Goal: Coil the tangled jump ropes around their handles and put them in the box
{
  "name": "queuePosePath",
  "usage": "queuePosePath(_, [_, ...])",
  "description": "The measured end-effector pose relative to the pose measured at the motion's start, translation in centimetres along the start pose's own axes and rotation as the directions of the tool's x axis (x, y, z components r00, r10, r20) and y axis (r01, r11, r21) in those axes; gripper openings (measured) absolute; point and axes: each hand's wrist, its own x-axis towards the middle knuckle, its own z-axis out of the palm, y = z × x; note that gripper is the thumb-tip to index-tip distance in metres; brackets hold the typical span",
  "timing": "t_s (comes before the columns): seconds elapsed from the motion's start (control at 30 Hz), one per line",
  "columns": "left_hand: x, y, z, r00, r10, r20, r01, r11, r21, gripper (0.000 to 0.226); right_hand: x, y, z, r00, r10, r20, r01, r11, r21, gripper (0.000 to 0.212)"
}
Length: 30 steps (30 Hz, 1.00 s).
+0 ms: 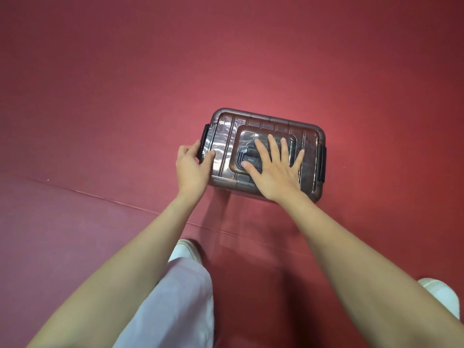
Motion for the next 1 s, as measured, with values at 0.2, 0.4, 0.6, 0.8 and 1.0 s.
queuePosePath(0.2, [-0.1,0.5,0.4,0.991,0.133,0.007,-0.128,0.939,0.318,0.042,-0.1,-0.2,-0.3,1.0,-0.011,-0.002,0.011,0.999,0.031,0.069])
queuePosePath(0.4, [-2.3,1.7,3.1,0.933,0.132,0.335,-0.332,0.673,0.661,0.093,-2.5,3.8,-0.9,0.988,0.09,-0.128,-0.092,0.996,-0.012,0.061])
queuePosePath(0.6, [-0.8,3.0,3.8,0.895,0.118,0.43,-0.402,0.634,0.661,0.104,-2.9,6.2,-1.2,0.981,0.113,-0.159,-0.106,0.993,0.053,0.054])
queuePosePath(0.8, [-3.1,5.9,7.1,0.825,0.119,0.553,-0.488,0.644,0.589,0.087,-4.9,11.3,-2.1,0.977,0.163,-0.136,-0.156,0.986,0.062,0.057])
queuePosePath(1.0, [-4.8,9.3,8.9,0.779,-0.063,0.624,-0.389,0.732,0.559,0.089,-6.9,14.1,-4.0,0.979,0.201,-0.008,-0.2,0.977,0.072,0.059])
